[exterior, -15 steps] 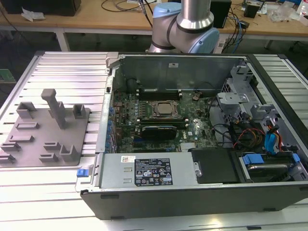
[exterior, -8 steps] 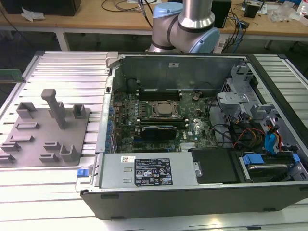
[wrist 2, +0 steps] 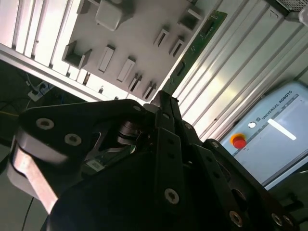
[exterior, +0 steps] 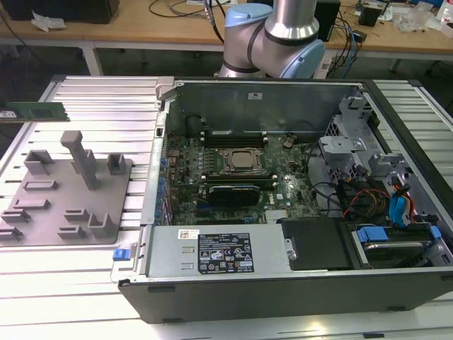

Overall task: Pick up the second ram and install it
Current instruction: 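Pick up the second ram and move it above second insertion slot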

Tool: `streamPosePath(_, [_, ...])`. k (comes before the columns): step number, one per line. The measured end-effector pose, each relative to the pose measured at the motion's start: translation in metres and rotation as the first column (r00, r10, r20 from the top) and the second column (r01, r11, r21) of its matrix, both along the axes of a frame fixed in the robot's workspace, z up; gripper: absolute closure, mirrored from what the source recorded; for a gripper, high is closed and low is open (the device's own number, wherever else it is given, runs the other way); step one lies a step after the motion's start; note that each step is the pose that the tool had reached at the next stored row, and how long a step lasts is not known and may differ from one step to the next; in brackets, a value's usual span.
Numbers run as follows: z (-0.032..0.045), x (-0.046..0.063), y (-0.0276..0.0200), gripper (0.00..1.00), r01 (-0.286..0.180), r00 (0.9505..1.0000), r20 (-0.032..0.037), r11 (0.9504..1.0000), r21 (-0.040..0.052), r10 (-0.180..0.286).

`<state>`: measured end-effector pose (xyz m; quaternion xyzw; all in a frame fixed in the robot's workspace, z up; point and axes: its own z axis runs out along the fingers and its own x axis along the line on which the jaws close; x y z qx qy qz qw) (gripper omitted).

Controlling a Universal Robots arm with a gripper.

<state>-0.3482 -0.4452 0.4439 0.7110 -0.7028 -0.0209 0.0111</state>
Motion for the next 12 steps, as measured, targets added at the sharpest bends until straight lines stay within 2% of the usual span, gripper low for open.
streamPosePath(4, [0.0000, 0.015, 0.0000, 0.91, 0.000, 1.0000, 0.0000, 1.0000, 0.0000, 0.000])
streamPosePath(8, [0.0000, 0.025, 0.0000, 0.91, 0.000, 1.0000, 0.0000, 1.0000, 0.0000, 0.000])
streamPosePath(12, [0.0000, 0.044, 0.0000, 0.91, 0.000, 1.0000, -0.0001, 1.0000, 0.0000, 0.000])
